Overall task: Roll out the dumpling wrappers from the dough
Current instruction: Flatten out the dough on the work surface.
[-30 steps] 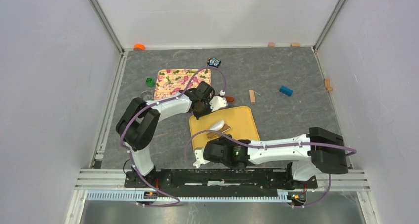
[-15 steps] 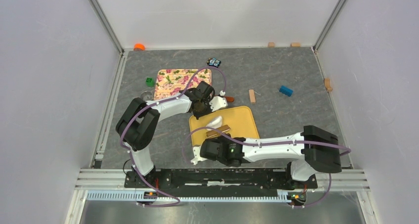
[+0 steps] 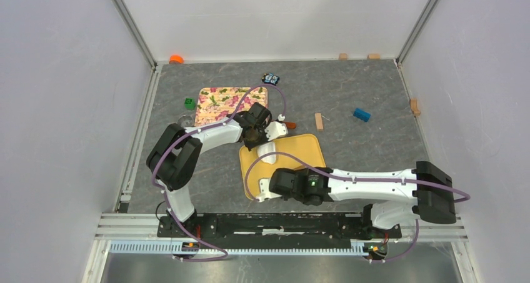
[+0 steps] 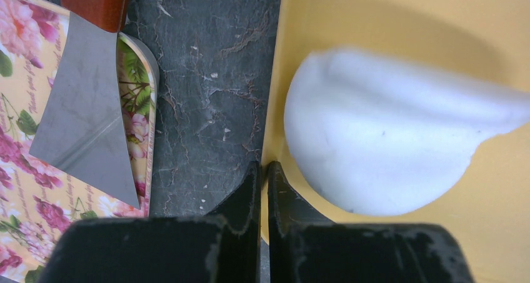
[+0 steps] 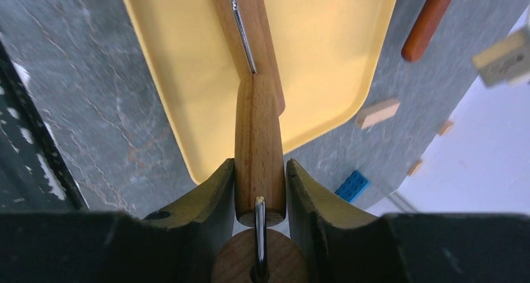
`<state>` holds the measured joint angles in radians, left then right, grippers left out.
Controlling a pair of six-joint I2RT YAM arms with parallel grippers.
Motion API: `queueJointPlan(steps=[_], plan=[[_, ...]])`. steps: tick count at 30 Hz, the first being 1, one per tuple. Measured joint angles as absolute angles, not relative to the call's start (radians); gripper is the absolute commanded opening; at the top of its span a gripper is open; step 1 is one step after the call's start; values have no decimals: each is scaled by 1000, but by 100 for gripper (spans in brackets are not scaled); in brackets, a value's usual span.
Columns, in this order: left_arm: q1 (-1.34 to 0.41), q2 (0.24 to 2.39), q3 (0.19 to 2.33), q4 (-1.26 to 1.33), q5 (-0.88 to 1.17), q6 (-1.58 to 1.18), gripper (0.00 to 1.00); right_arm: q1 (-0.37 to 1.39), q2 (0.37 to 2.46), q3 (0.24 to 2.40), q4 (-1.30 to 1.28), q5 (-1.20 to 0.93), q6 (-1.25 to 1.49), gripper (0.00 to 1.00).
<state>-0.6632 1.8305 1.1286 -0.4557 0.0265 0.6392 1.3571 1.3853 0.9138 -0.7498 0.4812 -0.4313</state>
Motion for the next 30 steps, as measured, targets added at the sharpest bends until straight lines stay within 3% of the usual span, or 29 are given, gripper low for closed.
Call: queueJointPlan(steps=[13,24,30], plan=[[-650,1820,1136,-467,43,639,2,1225,1339,965,-784,613,-421,0],[-578,1822,1156,-506,175,637,2,1366,1392,1143,-727,640,-416,0],[-550,1829,1168,-536,217,637,2,1311,1425,1127,-698,676,-413,0]])
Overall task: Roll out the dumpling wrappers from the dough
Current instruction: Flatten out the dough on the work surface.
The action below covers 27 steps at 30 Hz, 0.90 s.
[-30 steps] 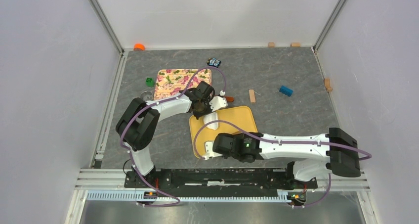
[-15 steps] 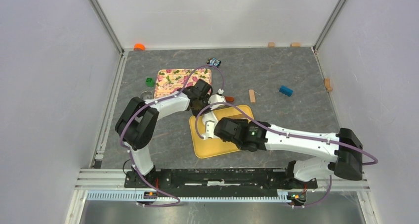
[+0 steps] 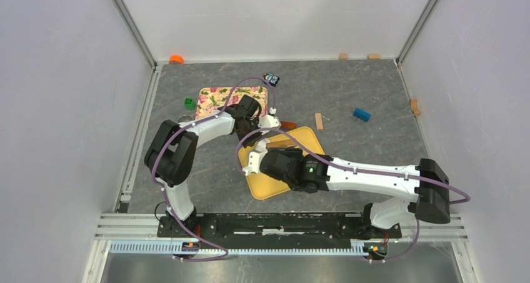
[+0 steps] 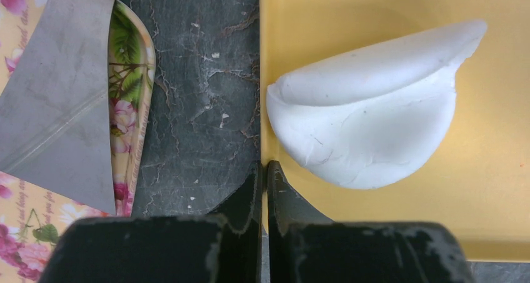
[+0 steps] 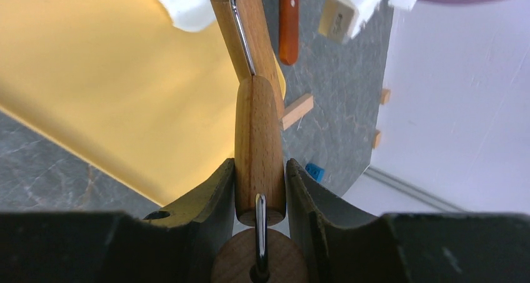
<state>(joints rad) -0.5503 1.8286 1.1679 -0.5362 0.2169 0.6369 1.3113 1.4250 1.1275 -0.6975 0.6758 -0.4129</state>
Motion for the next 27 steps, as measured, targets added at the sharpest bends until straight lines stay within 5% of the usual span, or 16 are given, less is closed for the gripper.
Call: queueJointPlan(steps=[8,27], plan=[[-535,1833,1174,-543,252,637,8,1199,1374,990,-600,690,-399,0],[-532,1848,1187,-555,273,637,4,1105,1543,886,-192,687,-474,0]])
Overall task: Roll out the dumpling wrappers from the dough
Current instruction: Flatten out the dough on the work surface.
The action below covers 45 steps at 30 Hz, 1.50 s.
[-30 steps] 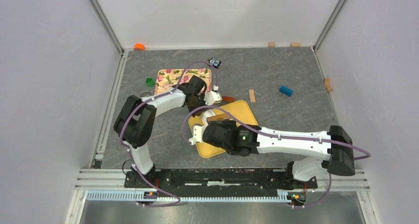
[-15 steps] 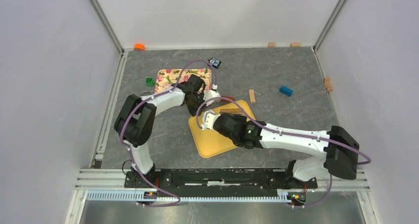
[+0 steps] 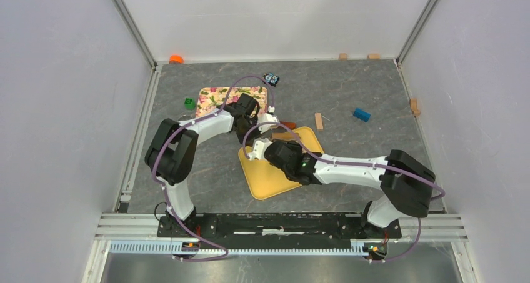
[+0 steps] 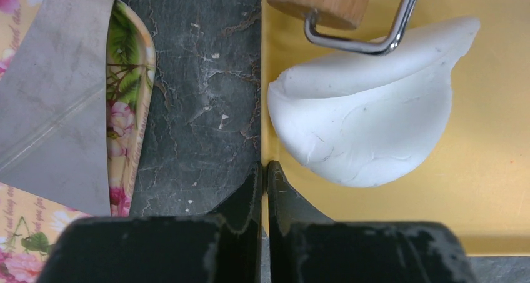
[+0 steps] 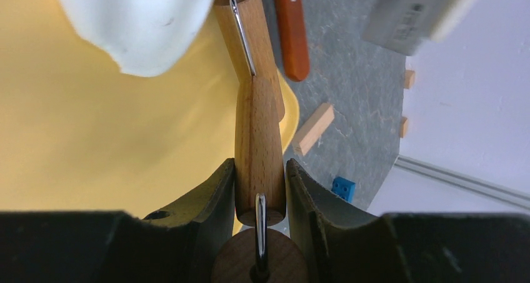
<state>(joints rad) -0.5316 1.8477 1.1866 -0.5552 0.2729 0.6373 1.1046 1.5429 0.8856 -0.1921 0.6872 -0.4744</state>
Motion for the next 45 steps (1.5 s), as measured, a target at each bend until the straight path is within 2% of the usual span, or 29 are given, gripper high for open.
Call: queueJointPlan(steps=[13,20,27,35,40,45], plan=[[-528,1855,1196,-567,288,637,3,1144,1508,818,-140,570,-507,0],[-528,1856,1197,-566,289,637,2,1168,1436,790,-214,543,-453,0],[-527,1860,1200,-569,292,637,2,1185,1390,791,-391,628,-364,0],[-524,1864,1202,-570,299,637,2,1248,1375,952,-557,759,-350,0],[-523,1865,1203,-570,299,637,2,1288,1401,1077,-493,743,-422,0],[-523,1865,1203,-571,299,637,2,1288,1478,1102,-448,673,-501,0]])
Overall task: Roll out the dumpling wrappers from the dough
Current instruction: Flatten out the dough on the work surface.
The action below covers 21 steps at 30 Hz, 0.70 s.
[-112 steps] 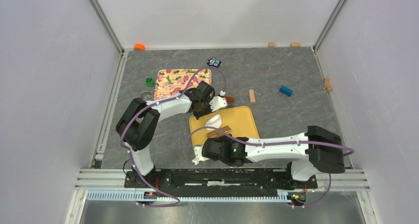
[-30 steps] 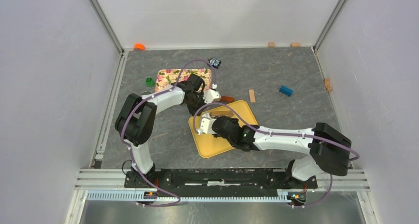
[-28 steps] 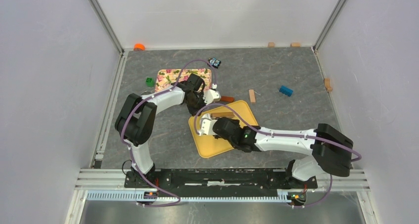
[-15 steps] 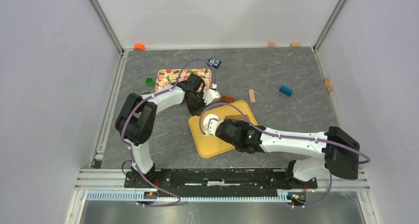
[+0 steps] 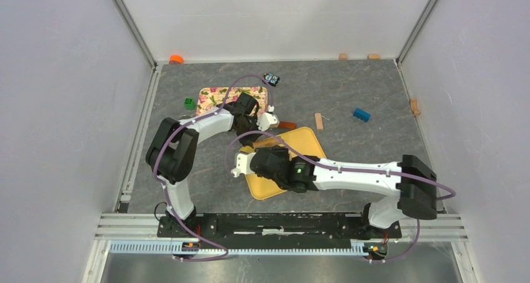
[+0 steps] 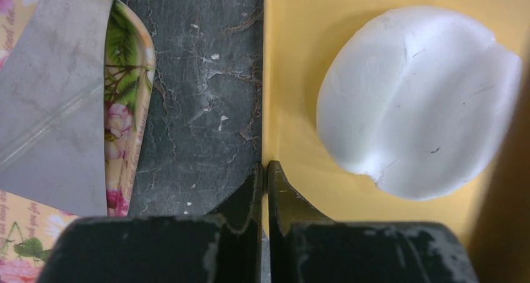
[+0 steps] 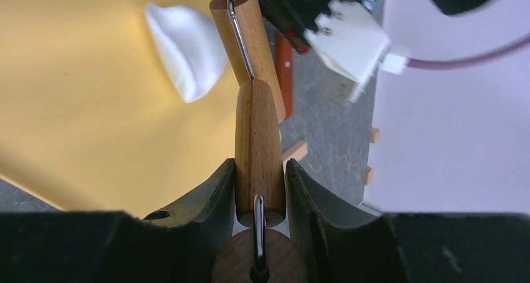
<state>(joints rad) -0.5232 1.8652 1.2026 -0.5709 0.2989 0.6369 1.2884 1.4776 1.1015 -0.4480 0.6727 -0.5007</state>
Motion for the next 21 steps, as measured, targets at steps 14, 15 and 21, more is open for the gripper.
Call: queueJointPlan(steps=[14,15,21], plan=[[-523,1868,1205,-574,299,637,2,1306,1579,1021,-443,514,-558,0],[-523,1868,1205,-574,299,637,2,1316,1577,1013,-443,522,-551,0],[-523,1869,1208,-576,299,636,2,1347,1553,965,-442,545,-522,0]])
